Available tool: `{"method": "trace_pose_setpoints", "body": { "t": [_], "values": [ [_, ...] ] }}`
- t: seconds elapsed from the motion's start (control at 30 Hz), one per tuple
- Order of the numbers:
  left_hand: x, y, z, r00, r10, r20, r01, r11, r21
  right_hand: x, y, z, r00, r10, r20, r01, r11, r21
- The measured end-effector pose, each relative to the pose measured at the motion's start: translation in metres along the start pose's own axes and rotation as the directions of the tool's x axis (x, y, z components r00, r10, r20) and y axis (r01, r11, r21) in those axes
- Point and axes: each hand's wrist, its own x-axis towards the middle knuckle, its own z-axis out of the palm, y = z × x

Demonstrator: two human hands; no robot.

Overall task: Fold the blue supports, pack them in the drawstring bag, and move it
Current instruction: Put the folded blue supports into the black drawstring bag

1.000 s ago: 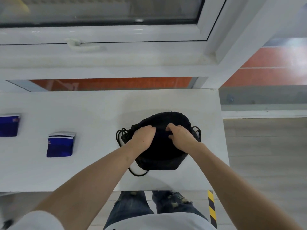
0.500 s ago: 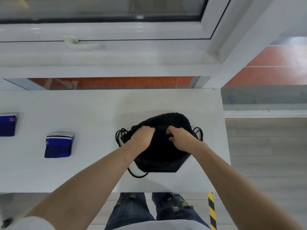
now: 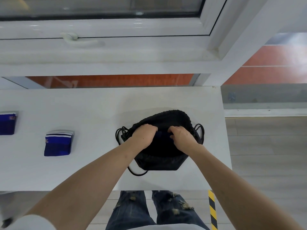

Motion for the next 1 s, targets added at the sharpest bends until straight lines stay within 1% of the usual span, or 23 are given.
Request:
{"method": "trace_pose_setpoints", "body": {
  "t": [0.13,0.37,0.5,0.6,0.73,0.8,0.93,1.0],
  "values": [
    [0.000,-0.001,0.002,0.998,0.030,-0.061,-0.029,0.999,0.012,-0.001,0.006,0.004,1.000,0.005,-0.023,-0.004,1.000,0.021],
    [-0.001,0.000,0.012,0.999,-0.015,0.031,0.015,1.000,-0.011,0.000,0.007,0.008,0.999,-0.035,-0.012,0.035,0.999,-0.006],
    [0.000,0.003,0.019,0.999,0.019,-0.027,-0.018,1.000,0.023,0.001,0.007,0.013,0.998,-0.056,-0.028,0.055,0.998,-0.028],
    [-0.003,0.003,0.019,0.996,0.034,-0.080,-0.032,0.999,0.029,-0.003,0.005,0.013,0.995,-0.071,-0.069,0.070,0.997,-0.017],
    [-0.021,0.008,0.013,0.981,0.046,-0.190,-0.046,0.999,0.008,-0.018,-0.001,0.008,0.975,-0.113,-0.192,0.118,0.993,0.011],
    [-0.037,0.012,0.009,0.956,0.064,-0.288,-0.065,0.998,0.005,-0.029,-0.008,0.002,0.957,-0.133,-0.256,0.138,0.990,0.001],
    [-0.074,0.011,0.003,0.847,0.134,-0.514,-0.105,0.991,0.084,-0.051,-0.029,-0.008,0.916,-0.159,-0.368,0.161,0.987,-0.023],
    [-0.093,0.003,-0.001,0.797,0.119,-0.592,-0.091,0.993,0.077,-0.060,-0.043,-0.011,0.896,-0.175,-0.408,0.170,0.984,-0.050]
  ]
}}
